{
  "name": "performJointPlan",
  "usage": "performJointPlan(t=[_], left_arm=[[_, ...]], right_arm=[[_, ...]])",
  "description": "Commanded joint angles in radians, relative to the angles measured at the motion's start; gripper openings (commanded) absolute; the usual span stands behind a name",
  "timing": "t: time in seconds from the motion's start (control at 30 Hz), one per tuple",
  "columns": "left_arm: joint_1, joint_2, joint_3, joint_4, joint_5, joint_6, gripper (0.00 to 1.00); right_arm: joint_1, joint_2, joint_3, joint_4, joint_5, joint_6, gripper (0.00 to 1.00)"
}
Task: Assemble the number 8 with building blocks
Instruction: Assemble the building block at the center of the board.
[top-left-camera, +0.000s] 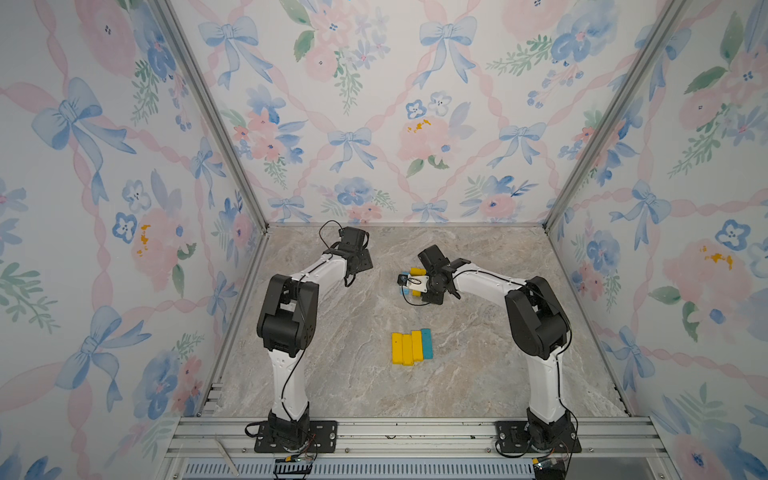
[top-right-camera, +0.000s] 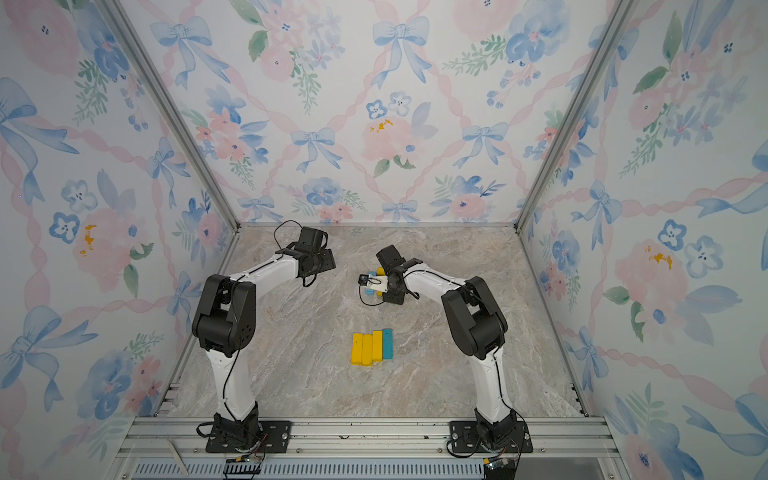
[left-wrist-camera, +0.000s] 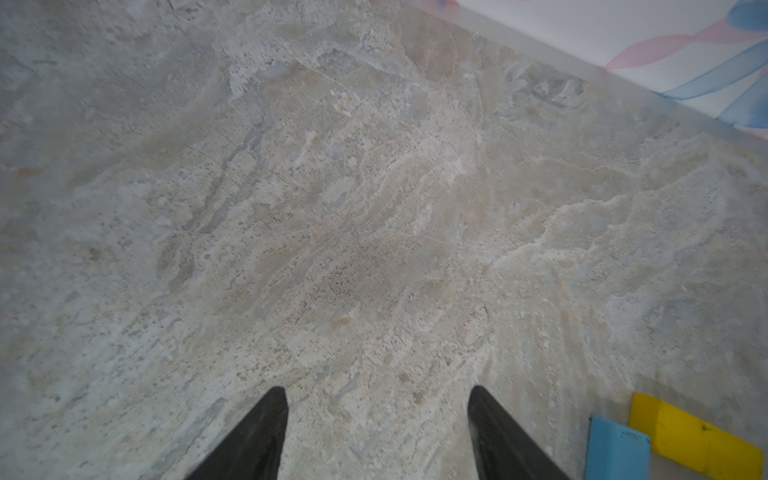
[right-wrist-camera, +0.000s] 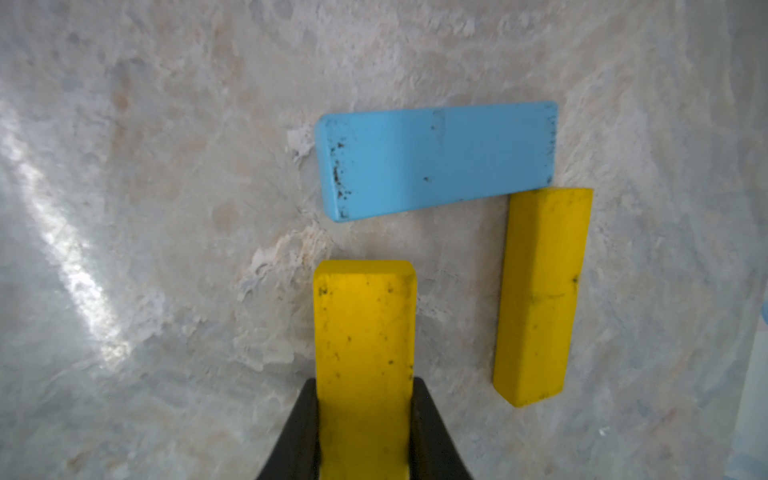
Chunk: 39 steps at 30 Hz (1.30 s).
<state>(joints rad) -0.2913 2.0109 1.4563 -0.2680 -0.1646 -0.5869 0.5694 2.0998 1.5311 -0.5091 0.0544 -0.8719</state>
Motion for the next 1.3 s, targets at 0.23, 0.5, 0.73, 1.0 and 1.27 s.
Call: performJointPlan(t=[0.23,0.5,0.73,1.0,1.27], left_arm=[[0.001,-0.009,-0.005,-0.015,-0.008,0.016,0.71],[0.0,-0.008,-0.009,-0.016,-0.01,0.021,0.71],[0.002,-0.01,-0.014,-0.016,-0.014,0.022,0.71],[0.002,-0.003,-0.013,-0.013,-0.013,0.024,0.7],[0.004,-0.003,-0.018,-0.013,-0.014,0.026,0.7]], right_arm=[[-0.005,0.029,0.041,-0.086,-0.066,-0.01,0.28],[0.007,0.076,0.091,-0.131,-0.074,-0.018,0.33],[0.015,0.094,0.112,-0.146,-0.076,-0.023,0.34],[0.012,0.096,0.113,-0.177,-0.083,-0.017,0.43],[0.012,0.11,0.127,-0.176,-0.075,-0.018,0.41]])
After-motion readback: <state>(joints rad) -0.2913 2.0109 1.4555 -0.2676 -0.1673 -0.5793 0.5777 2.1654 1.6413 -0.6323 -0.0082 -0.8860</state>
